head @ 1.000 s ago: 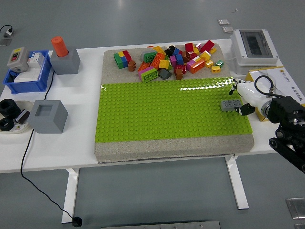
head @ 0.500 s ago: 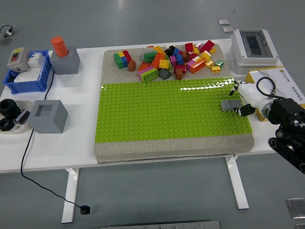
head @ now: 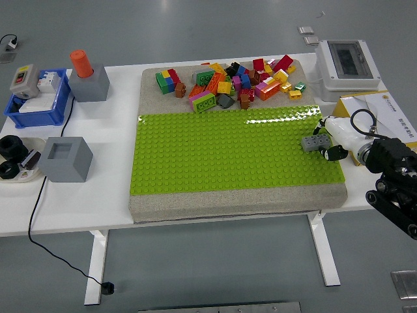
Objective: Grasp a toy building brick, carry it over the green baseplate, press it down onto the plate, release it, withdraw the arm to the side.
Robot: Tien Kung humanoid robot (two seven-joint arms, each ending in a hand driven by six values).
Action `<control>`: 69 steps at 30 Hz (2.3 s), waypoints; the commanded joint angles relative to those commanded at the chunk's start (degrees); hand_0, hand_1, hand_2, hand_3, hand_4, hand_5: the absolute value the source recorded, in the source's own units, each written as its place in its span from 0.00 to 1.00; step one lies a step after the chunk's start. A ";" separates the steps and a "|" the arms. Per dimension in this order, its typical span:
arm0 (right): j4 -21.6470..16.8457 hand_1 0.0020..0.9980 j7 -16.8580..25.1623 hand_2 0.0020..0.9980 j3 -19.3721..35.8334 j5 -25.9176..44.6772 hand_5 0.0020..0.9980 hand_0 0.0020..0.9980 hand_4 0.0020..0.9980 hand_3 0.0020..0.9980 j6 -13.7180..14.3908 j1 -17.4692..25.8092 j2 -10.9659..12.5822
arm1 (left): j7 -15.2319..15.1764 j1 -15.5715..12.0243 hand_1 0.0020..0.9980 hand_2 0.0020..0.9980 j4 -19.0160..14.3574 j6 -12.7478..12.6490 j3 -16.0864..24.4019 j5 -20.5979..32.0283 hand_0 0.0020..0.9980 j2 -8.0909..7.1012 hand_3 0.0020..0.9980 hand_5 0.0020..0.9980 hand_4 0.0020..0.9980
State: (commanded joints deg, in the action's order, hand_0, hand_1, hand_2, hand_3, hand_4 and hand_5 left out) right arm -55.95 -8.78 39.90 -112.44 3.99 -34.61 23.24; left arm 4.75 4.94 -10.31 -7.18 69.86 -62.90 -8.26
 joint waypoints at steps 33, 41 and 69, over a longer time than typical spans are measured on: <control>-3.06 0.76 1.04 0.85 -0.68 0.59 0.14 0.44 0.60 0.53 2.39 0.00 -0.34 | -0.03 -0.43 0.61 0.60 0.00 0.06 0.01 -0.14 0.66 0.10 0.68 0.27 0.65; -4.44 0.76 -0.33 0.85 -1.52 0.80 0.15 0.44 0.58 0.53 1.94 -2.04 -5.77 | 0.10 -0.45 0.61 0.60 0.00 0.07 -0.08 0.04 0.66 0.11 0.68 0.26 0.65; 8.06 0.75 1.50 0.88 -1.48 2.22 0.17 0.43 0.58 0.68 4.94 -4.77 -18.12 | -0.11 -0.21 0.61 0.60 0.00 0.17 -0.73 0.17 0.66 -0.04 0.68 0.26 0.65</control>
State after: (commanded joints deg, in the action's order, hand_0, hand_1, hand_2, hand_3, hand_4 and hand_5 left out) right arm -47.89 -7.28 38.42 -110.23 8.93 -39.38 5.13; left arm 4.65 4.73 -10.31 -7.00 69.13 -62.73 -8.29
